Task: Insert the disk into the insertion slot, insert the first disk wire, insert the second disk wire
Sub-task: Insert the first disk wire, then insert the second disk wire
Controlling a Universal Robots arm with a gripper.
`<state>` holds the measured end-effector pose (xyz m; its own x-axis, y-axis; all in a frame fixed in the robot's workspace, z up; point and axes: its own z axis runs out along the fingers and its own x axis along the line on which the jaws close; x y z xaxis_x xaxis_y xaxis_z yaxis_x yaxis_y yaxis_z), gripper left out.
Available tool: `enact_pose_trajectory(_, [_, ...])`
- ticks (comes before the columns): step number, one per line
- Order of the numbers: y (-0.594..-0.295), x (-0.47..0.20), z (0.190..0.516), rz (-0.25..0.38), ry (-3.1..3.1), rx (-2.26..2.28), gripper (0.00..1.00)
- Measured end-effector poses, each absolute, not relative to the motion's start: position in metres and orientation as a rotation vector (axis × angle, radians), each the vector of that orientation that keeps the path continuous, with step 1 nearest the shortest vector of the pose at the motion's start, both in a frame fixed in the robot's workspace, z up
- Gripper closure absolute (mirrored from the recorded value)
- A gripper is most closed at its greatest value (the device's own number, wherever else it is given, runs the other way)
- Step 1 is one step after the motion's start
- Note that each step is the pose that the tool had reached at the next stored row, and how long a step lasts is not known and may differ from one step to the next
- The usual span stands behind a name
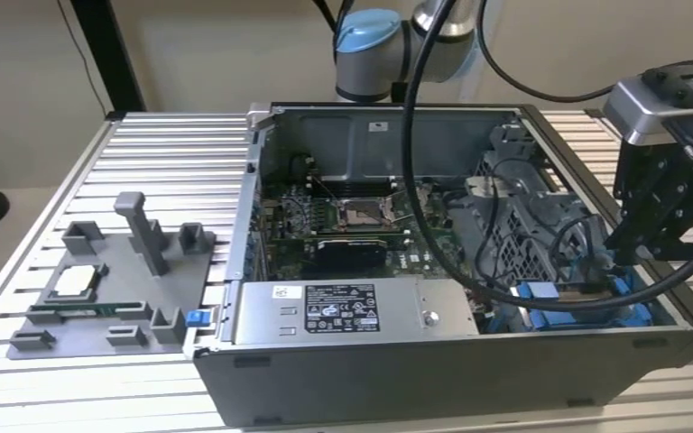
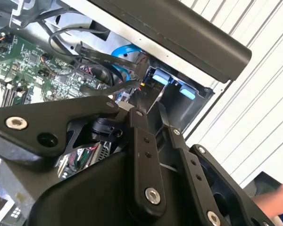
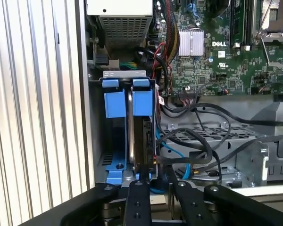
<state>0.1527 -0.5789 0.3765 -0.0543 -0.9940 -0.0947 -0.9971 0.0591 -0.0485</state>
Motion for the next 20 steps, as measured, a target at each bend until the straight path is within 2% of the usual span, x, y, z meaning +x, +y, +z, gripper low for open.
enact_pose_trajectory(11, [-0.579, 0.155, 0.377, 0.046, 2.210, -2.088, 1.00])
enact_pose_trajectory(17, [-0.579, 0.172, 0.377, 0.067, 2.221, -2.096, 1.00])
enact_pose_trajectory(20, [-0.578, 0.179, 0.377, 0.099, 2.237, -2.109, 1.00])
